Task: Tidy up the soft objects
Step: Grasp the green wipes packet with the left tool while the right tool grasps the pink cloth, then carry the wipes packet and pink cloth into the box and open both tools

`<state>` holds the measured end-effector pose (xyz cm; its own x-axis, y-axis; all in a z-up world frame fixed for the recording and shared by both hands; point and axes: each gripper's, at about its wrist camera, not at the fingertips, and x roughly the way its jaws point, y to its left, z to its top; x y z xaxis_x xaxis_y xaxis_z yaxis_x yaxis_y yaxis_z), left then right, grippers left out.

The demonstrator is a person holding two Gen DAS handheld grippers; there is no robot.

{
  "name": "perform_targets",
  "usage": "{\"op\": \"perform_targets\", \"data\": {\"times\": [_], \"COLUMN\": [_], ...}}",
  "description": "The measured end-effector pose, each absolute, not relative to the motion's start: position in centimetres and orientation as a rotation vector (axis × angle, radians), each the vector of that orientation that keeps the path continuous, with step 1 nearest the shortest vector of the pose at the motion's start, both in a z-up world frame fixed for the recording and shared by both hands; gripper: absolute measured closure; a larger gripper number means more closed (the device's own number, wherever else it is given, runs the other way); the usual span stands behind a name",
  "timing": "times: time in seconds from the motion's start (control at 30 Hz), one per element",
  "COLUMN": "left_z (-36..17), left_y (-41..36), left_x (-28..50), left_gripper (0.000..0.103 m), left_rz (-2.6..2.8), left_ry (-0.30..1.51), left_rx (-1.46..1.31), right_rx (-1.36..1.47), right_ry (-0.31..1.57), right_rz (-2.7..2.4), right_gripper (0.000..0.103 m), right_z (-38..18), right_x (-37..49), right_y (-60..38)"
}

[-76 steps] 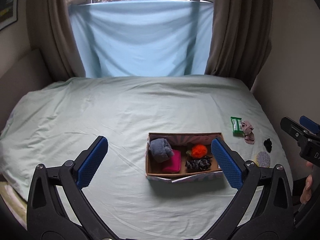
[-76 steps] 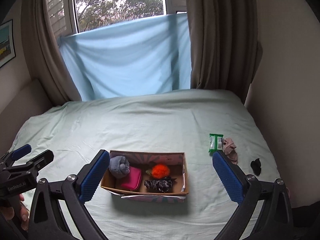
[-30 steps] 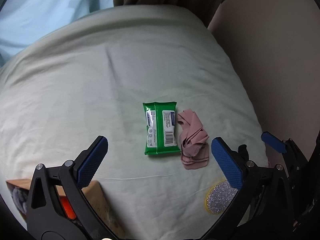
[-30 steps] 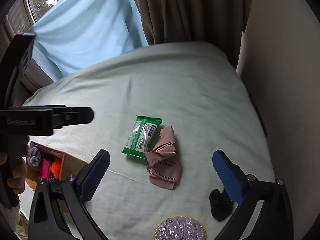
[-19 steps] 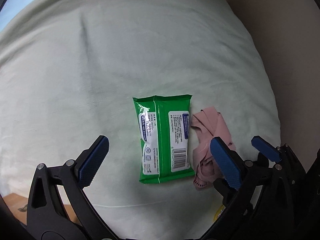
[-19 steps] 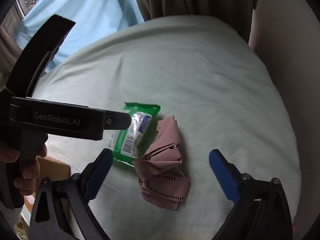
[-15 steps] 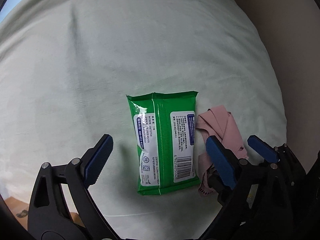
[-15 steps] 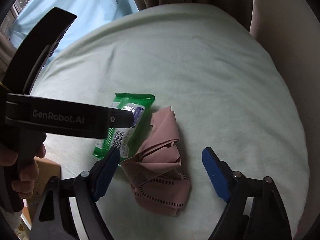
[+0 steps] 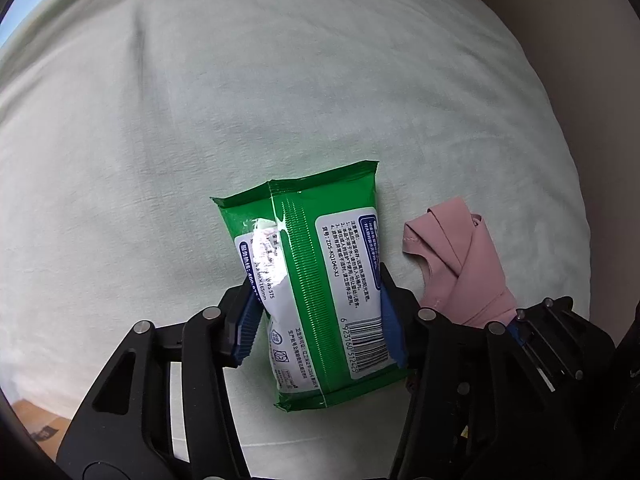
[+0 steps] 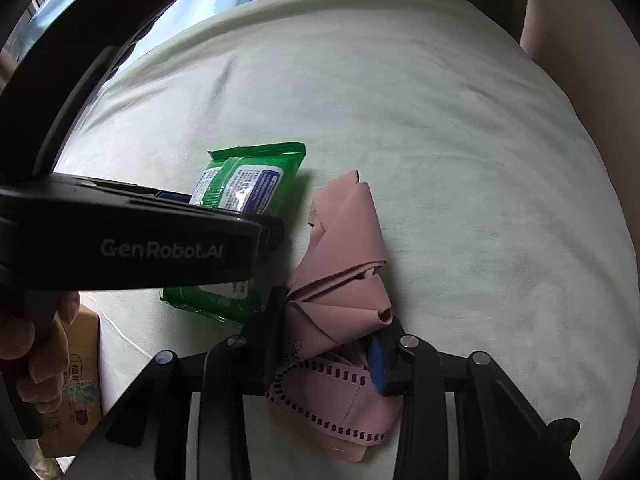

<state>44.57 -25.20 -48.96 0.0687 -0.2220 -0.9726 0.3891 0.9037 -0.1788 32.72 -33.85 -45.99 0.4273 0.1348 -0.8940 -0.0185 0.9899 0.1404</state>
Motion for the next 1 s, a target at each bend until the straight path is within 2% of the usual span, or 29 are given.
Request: {"op": "perform_targets", "data": {"times": [0.23, 0.53, 0.73, 1.0], "left_z": [-47.8, -43.5, -37.0, -28.0], "left_y": [-24.0, -22.7, -22.2, -21.4], "left_x": [43.7, 41.5, 39.8, 32.7], "left_gripper": [0.062, 0.062, 0.062, 0.062], "left_rz": [-0.464, -0.447, -0.429, -0.427], "left_ry": [1.413, 1.361, 1.311, 1.199], "left_rx": [0.152, 0.137, 0.122, 0.106], "right_rx": [0.126, 0.157, 0.172, 0.158], "right_ry": [1.118, 1.065, 1.003, 0.911], "right_rz": [0.107, 0.106, 0.091, 0.098], "right_gripper": [0.083, 0.084, 0.084, 0.084], "right_z": [-45.6, -41.9, -37.0, -28.7], "right_x": [32.1, 30.6, 27.2, 21.6], "right_y": [-33.9, -34.3, -35.2, -34.9]}}
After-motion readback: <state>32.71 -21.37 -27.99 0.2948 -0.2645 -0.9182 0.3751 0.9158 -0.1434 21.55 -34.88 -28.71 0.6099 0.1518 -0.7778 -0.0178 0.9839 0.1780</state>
